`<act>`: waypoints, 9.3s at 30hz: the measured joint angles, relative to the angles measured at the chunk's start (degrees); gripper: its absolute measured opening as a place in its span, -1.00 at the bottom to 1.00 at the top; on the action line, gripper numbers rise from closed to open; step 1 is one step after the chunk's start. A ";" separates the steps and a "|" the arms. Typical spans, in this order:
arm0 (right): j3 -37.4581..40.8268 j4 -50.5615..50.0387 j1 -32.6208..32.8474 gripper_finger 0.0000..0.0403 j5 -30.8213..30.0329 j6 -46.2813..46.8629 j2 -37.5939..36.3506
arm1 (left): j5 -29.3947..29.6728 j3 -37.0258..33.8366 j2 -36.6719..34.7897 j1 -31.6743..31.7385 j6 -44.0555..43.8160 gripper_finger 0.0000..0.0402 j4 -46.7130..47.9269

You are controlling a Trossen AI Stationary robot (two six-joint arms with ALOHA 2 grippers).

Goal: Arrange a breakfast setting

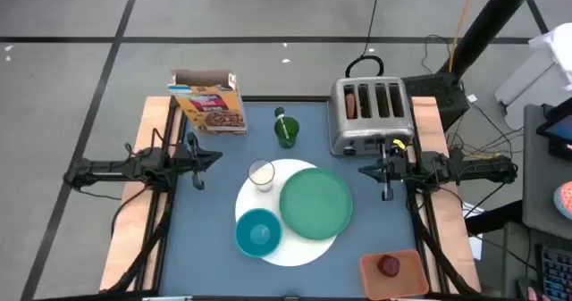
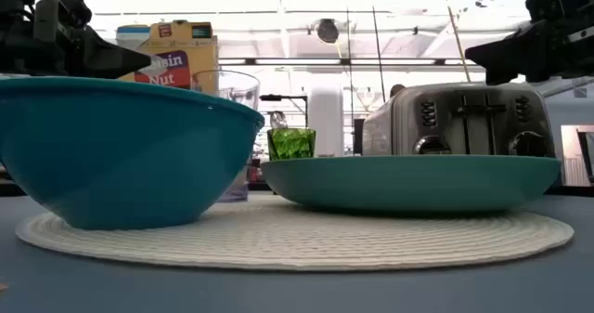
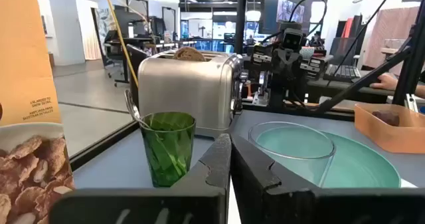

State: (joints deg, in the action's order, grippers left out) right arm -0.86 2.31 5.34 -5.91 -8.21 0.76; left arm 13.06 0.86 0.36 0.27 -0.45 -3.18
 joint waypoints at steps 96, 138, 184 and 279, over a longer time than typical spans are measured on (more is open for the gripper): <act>0.00 0.00 -0.02 -0.99 0.00 0.00 0.00 | 12.50 0.00 0.00 0.02 -18.42 0.23 -1.31; 0.00 0.00 0.00 -0.99 0.00 0.02 0.00 | 8.16 46.99 39.93 -2.36 -0.39 0.34 -0.48; 0.00 0.02 -0.02 -0.99 0.00 0.00 0.00 | -1.09 82.42 58.68 33.72 9.26 0.34 64.04; 0.00 5.31 0.00 -0.99 -0.04 0.02 0.02 | -2.76 82.29 61.61 38.20 13.11 -0.97 72.17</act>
State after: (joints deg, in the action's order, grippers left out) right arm -0.86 7.61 5.34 -5.96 -8.19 0.78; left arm 10.31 83.15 61.97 38.48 12.66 68.99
